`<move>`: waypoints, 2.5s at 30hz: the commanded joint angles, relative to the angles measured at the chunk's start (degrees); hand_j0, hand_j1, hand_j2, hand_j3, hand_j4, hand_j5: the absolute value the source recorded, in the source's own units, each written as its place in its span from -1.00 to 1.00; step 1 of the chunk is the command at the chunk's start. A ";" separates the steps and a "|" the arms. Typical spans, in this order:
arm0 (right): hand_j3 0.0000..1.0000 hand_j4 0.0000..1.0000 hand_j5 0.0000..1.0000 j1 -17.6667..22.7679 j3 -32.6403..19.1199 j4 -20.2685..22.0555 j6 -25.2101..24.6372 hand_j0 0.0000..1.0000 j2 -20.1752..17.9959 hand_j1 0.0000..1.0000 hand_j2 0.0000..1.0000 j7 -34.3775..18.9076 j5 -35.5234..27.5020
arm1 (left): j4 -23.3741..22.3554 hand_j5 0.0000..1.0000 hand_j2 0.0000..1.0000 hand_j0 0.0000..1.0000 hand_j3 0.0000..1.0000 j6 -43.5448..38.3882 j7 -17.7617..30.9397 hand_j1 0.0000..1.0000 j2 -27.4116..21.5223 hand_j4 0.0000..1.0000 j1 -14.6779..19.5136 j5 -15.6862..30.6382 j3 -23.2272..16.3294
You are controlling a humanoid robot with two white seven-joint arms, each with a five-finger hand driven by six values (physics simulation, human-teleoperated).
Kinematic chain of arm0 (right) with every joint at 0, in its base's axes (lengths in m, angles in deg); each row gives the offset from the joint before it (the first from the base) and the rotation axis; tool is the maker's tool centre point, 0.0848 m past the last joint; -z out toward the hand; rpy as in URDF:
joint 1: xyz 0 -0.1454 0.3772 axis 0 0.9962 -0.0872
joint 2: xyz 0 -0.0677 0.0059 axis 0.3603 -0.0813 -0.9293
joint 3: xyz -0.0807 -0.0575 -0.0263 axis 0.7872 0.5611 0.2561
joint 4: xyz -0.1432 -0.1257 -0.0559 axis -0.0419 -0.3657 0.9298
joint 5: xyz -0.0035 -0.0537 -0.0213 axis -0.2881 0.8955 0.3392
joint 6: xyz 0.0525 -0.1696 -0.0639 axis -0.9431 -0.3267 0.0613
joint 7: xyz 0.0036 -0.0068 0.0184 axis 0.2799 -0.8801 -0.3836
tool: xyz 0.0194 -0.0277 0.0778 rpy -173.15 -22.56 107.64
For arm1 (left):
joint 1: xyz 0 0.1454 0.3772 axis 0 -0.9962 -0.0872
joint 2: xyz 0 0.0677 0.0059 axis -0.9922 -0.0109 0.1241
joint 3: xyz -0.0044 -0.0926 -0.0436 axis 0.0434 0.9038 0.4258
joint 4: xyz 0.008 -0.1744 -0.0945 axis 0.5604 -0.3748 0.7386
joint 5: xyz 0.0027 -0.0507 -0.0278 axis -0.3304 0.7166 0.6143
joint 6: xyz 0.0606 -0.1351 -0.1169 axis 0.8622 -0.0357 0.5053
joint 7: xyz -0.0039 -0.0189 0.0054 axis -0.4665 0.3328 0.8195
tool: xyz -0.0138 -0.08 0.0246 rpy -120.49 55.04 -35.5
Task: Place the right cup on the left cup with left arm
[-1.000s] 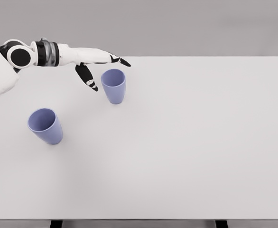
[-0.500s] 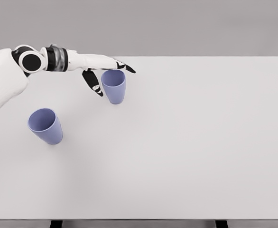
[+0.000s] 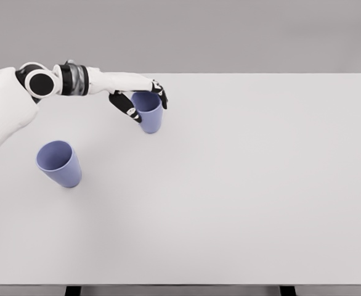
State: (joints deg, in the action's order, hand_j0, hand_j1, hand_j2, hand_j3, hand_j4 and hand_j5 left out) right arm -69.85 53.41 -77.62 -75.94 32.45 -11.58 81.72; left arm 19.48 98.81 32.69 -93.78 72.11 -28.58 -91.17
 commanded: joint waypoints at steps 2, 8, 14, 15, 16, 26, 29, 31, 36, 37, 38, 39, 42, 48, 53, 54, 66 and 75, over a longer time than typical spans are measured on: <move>1.00 1.00 1.00 0.00 -0.01 0.00 0.01 1.00 0.00 1.00 1.00 0.02 0.03 | 6.56 0.04 0.04 0.04 0.04 -0.17 -0.04 0.04 -3.26 0.04 0.00 0.77 1.80; 1.00 1.00 1.00 0.00 -0.01 0.00 0.01 1.00 0.00 1.00 1.00 0.02 0.03 | 15.00 0.02 0.02 0.02 0.02 -0.17 -0.04 0.02 -10.38 0.02 0.09 4.55 1.80; 1.00 1.00 1.00 0.00 -0.01 0.00 0.01 1.00 0.00 1.00 1.00 -0.06 0.03 | 27.74 0.02 0.02 0.02 0.02 -0.17 -0.04 0.02 -22.07 0.02 0.17 11.23 1.72; 1.00 1.00 1.00 0.00 -0.01 0.00 0.01 1.00 0.00 1.00 1.00 -0.06 0.03 | 29.85 0.02 0.02 0.02 0.02 -0.17 -0.04 0.02 -24.45 0.02 0.18 12.19 1.72; 1.00 1.00 1.00 0.00 -0.01 0.00 0.01 1.00 0.00 1.00 1.00 -0.06 0.03 | 31.61 0.02 0.02 0.02 0.02 -0.17 -0.04 0.02 -26.12 0.02 0.18 13.33 1.72; 1.00 1.00 1.00 0.00 -0.01 0.00 0.01 1.00 0.00 1.00 1.00 0.02 0.03 | 43.65 0.02 0.02 0.02 0.02 -0.17 -0.04 0.02 -41.68 0.02 0.61 18.96 1.80; 1.00 1.00 1.00 0.00 -0.01 0.00 0.01 1.00 0.00 1.00 1.00 -0.06 0.03 | 45.50 0.02 0.02 0.02 0.02 -0.17 -0.04 0.02 -45.28 0.02 0.79 19.58 1.63; 1.00 1.00 1.00 0.00 -0.01 0.00 0.01 1.00 0.00 1.00 1.00 0.02 0.03 | 46.03 0.01 0.01 0.01 0.01 -0.17 -0.04 0.01 -46.51 0.01 0.79 19.49 1.54; 1.00 1.00 1.00 0.00 -0.01 0.00 0.01 1.00 0.00 1.00 1.00 0.02 0.03 | 48.31 0.01 0.01 0.01 0.01 -0.17 -0.04 0.01 -51.34 0.01 0.70 19.40 1.45; 1.00 1.00 1.00 0.00 -0.01 0.00 0.01 1.00 0.00 1.00 1.00 0.02 0.03 | 48.40 0.01 0.01 0.01 0.01 -0.17 -0.04 0.01 -51.96 0.01 0.53 19.40 1.45; 1.00 1.00 1.00 0.00 -0.01 0.00 0.01 1.00 0.00 1.00 1.00 -0.06 0.03 | 48.31 0.01 0.01 0.01 0.01 -0.17 -0.04 0.01 -51.96 0.01 0.44 19.40 1.28; 1.00 1.00 1.00 0.00 -0.01 0.00 0.01 1.00 0.00 1.00 1.00 0.02 0.03 | 48.31 0.01 0.01 0.01 0.01 -0.17 -0.04 0.01 -52.05 0.01 0.35 19.40 1.01; 1.00 1.00 1.00 0.00 -0.01 0.00 0.01 1.00 0.00 1.00 1.00 0.02 0.03 | 48.31 0.01 0.01 0.01 0.01 -0.17 -0.04 0.01 -52.14 0.01 -0.53 19.31 0.75; 1.00 1.00 1.00 0.00 -0.01 0.00 0.01 1.00 0.00 1.00 1.00 0.02 0.03 | 48.31 0.01 0.01 0.01 0.01 -0.17 -0.04 0.01 -52.14 0.01 -2.72 19.31 1.01; 1.00 1.00 1.00 0.00 -0.01 0.00 0.01 1.00 0.00 1.00 1.00 0.02 0.03 | 48.14 0.02 0.02 0.02 0.02 -0.17 -0.04 0.02 -52.58 0.02 -3.78 19.40 1.45; 1.00 1.00 1.00 0.00 -0.01 0.00 0.01 1.00 0.00 1.00 1.00 0.02 0.03 | 48.14 0.02 0.02 0.02 0.02 -0.17 -0.04 0.02 -52.66 0.02 -4.22 19.40 1.54; 1.00 1.00 1.00 0.00 -0.01 0.00 0.01 1.00 0.00 1.00 1.00 0.02 0.03 | 48.23 0.03 0.03 0.03 0.03 -0.17 -0.04 0.03 -52.49 0.03 -5.10 19.40 1.80; 1.00 1.00 1.00 0.00 -0.01 0.00 0.01 1.00 0.00 1.00 1.00 -0.06 0.03 | 48.23 0.03 0.03 0.03 0.03 -0.17 -0.04 0.03 -52.58 0.03 -5.27 19.40 1.80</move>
State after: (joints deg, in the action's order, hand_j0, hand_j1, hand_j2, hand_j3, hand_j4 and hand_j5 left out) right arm -69.85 53.41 -77.62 -75.94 32.45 -11.58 81.72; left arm 67.71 98.81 32.69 -146.26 66.83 -9.60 -89.49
